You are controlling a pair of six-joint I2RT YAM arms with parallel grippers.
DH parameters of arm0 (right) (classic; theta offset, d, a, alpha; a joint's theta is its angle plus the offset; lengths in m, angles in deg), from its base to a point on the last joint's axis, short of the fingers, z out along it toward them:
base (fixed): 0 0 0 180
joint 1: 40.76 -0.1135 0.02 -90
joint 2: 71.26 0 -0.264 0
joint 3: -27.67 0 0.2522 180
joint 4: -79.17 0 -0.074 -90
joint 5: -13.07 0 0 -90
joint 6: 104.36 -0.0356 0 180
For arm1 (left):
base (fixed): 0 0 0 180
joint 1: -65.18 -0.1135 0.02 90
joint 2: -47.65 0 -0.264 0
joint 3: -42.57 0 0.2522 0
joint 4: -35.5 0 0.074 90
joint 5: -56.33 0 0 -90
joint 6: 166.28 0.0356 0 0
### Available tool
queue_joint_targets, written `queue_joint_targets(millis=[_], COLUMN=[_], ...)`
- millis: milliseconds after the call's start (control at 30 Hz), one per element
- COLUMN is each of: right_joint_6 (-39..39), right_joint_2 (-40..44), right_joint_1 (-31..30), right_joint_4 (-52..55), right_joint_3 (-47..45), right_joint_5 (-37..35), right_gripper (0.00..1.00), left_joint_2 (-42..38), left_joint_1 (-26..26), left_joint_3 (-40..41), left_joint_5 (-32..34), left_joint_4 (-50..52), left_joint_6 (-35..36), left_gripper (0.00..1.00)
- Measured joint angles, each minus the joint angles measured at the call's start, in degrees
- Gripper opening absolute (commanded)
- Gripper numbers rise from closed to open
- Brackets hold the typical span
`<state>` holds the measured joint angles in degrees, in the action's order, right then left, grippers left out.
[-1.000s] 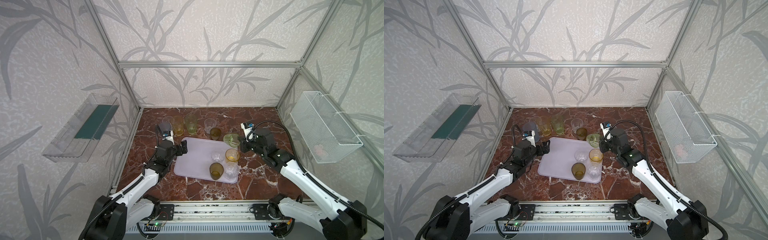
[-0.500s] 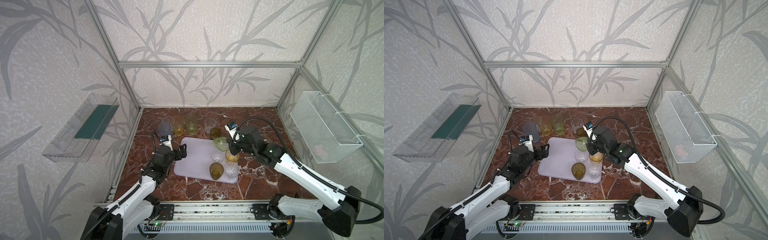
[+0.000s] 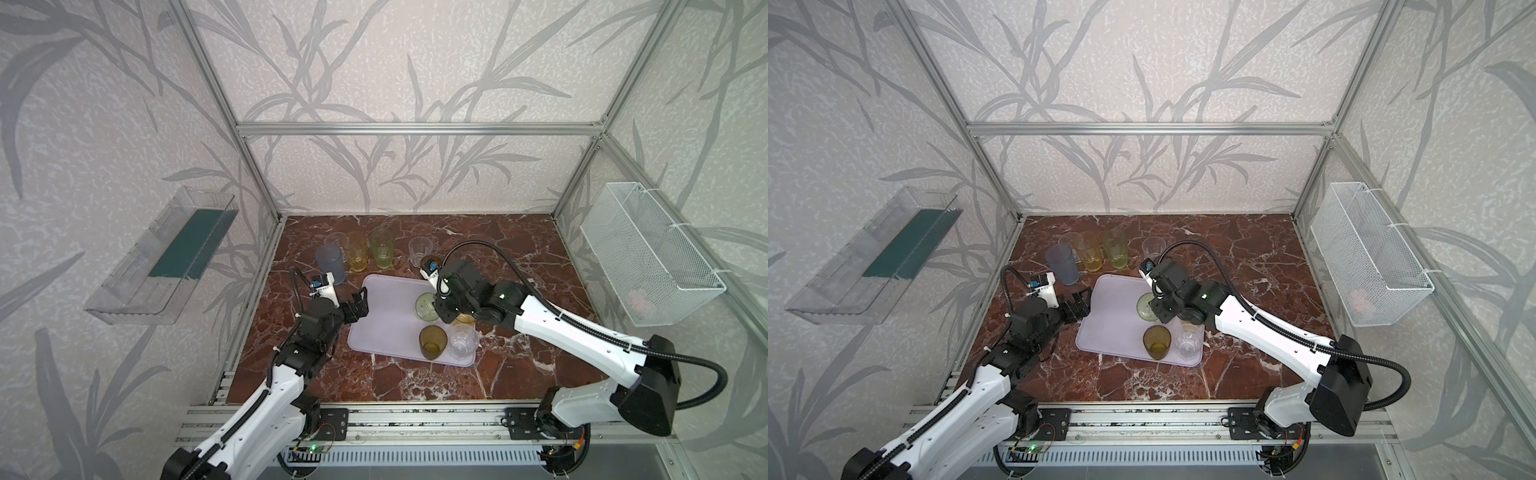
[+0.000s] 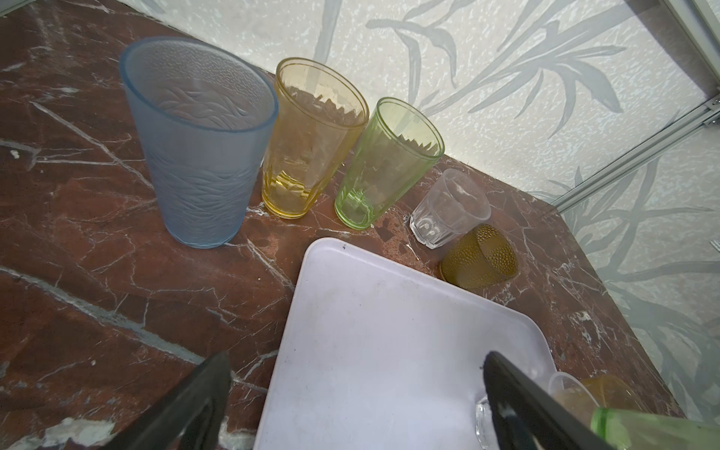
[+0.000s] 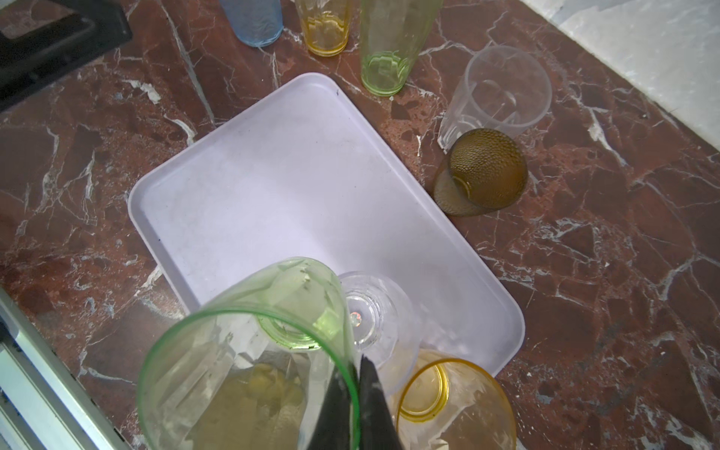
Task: Place the glasses into the tray
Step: Place the glass on the tray.
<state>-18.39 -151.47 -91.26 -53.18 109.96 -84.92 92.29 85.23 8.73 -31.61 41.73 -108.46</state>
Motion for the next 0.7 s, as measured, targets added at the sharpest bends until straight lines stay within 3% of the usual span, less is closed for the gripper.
queue_joint_targets(millis=[700], right_joint_6=[-4.07], right_joint_2=[-2.71], right_joint_1=[-1.05], right_joint_4=[1.16], right_joint_3=[0.9], right_joint_5=[0.28], right_gripper=[0.0], left_joint_2=[-0.33], left_joint_1=[0.0], left_joint_3=[0.0], left_joint_5=[-0.2], left_joint_4=[0.31], left_joint_6=[-1.07], left_gripper=[0.99])
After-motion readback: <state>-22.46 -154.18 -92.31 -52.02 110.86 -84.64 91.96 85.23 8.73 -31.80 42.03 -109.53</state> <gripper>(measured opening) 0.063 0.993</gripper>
